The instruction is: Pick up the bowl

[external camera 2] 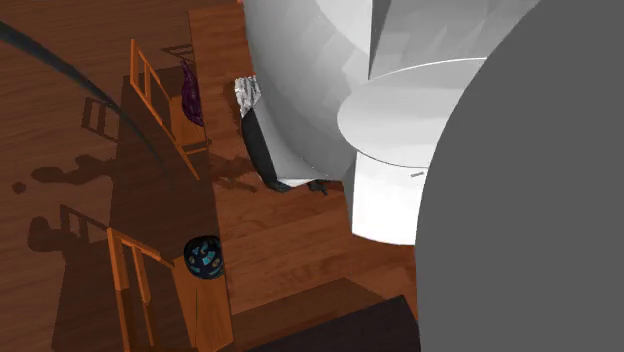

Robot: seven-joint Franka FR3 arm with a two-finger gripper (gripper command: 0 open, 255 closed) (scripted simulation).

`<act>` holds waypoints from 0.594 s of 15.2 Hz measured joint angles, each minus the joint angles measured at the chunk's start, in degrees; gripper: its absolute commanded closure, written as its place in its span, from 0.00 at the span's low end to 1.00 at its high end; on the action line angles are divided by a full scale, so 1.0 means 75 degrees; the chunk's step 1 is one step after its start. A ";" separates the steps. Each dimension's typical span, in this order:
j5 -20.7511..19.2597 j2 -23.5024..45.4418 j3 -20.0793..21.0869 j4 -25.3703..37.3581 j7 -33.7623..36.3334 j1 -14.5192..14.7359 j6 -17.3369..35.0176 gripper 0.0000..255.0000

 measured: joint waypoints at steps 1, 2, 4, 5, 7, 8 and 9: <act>-0.0046 0.0268 -0.0032 0.0193 0.0021 -0.0012 0.0091 0.00; -0.0077 0.0584 -0.0055 0.0450 0.0040 -0.0022 0.0174 0.00; -0.0115 0.1163 -0.0108 0.0961 0.0016 -0.0077 0.0292 0.00; -0.0111 0.1425 -0.0127 0.1259 -0.0043 -0.0127 0.0284 0.00; -0.0133 0.1958 -0.0184 0.1767 -0.0134 -0.0235 0.0378 0.00; -0.0133 0.2273 -0.0203 0.2089 -0.0167 -0.0280 0.0403 0.00; -0.0141 0.2552 -0.0222 0.2347 -0.0169 -0.0303 0.0446 0.00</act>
